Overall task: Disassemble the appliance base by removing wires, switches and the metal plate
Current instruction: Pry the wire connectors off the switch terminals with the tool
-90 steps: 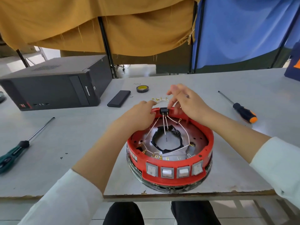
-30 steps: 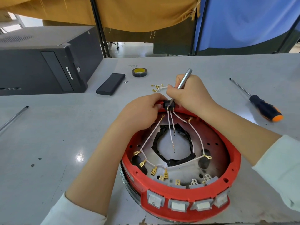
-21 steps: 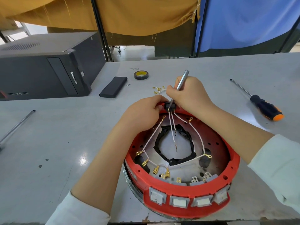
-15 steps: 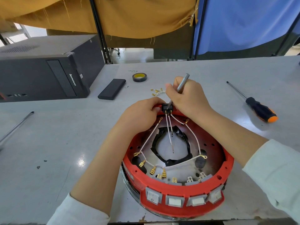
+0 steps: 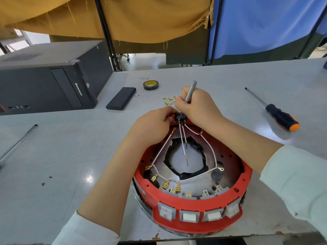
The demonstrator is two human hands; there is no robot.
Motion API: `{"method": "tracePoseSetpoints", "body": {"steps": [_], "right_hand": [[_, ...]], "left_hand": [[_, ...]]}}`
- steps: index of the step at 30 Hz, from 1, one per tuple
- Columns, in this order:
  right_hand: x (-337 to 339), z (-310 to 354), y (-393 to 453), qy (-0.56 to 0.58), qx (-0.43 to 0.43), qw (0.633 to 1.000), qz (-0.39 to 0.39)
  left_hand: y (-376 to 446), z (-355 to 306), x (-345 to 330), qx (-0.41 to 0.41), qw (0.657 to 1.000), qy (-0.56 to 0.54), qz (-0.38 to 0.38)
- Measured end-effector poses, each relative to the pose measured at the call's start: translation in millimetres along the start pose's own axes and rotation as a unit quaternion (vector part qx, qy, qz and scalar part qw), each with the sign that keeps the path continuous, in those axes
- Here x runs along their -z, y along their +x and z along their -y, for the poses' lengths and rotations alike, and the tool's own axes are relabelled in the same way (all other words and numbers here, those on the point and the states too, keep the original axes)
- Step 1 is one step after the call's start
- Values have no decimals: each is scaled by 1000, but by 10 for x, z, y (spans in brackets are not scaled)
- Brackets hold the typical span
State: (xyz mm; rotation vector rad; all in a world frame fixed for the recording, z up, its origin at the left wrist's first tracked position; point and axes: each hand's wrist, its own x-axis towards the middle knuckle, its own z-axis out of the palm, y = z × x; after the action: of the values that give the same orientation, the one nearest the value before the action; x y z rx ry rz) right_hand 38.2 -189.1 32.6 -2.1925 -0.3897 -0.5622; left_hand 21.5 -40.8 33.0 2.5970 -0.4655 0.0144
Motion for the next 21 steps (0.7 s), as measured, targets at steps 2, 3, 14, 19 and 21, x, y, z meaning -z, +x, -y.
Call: {"method": "tracePoseSetpoints", "body": {"steps": [2,3,14,19,21], "right_hand": [[1,8,64,5,-40,999,15],[4,15,97,8,-56,998,26],[-8,17,101,48,-73,996,3],[75,62,79,87,-72,993,-39],[127,89,81,95,-92,991,1]], "left_hand": [[2,-2,-3,2,1000,4,0],[6,-3,-5,3,1000,7,0],[26,-13,-2,10,1000,-1,5],[3,-20,-4,6,1000,8,3],[4,-19,-9,6,1000,10,3]]}}
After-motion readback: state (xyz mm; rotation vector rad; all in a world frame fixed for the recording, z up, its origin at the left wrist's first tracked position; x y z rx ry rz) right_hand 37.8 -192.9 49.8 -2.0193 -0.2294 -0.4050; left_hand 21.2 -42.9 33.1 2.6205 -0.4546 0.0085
